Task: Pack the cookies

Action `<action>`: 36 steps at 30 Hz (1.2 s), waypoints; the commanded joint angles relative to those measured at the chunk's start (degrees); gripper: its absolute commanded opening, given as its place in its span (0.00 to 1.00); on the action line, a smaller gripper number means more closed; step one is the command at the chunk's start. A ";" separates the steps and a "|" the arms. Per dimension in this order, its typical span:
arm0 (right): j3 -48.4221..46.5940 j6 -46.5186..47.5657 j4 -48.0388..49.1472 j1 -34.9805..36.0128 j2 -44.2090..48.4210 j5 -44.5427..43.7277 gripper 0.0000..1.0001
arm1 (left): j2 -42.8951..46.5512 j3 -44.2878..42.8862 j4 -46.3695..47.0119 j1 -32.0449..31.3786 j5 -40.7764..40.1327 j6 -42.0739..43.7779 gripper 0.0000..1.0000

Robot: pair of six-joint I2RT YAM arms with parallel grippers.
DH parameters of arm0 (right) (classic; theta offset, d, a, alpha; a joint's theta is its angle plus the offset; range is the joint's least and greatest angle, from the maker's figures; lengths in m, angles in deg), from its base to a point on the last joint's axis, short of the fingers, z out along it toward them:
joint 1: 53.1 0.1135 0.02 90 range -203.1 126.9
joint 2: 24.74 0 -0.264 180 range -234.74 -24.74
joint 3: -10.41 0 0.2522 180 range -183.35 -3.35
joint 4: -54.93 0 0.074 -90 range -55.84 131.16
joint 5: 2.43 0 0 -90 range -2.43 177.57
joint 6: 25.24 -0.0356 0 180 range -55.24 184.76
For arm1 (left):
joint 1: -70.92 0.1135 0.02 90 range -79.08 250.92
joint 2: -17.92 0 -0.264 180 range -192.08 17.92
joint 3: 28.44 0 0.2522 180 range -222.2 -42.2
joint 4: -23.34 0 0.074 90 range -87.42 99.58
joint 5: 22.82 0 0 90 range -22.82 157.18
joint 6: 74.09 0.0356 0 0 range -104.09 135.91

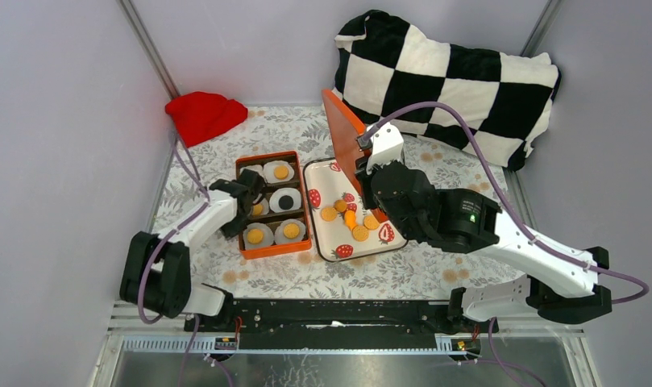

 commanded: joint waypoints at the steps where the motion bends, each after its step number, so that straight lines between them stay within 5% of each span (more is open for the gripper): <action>1: -2.19 -0.56 1.57 -0.33 1.33 -1.20 0.00 | -2.68 4.84 2.66 -4.47 2.43 -5.06 0.00; 15: -0.50 -0.15 3.77 -7.90 3.39 0.52 0.00 | 1.08 5.07 12.74 -25.85 22.15 -11.08 0.00; 36: 3.72 -2.40 2.57 -8.48 7.57 -1.60 0.00 | -29.48 -22.99 34.05 -28.69 22.02 7.00 0.00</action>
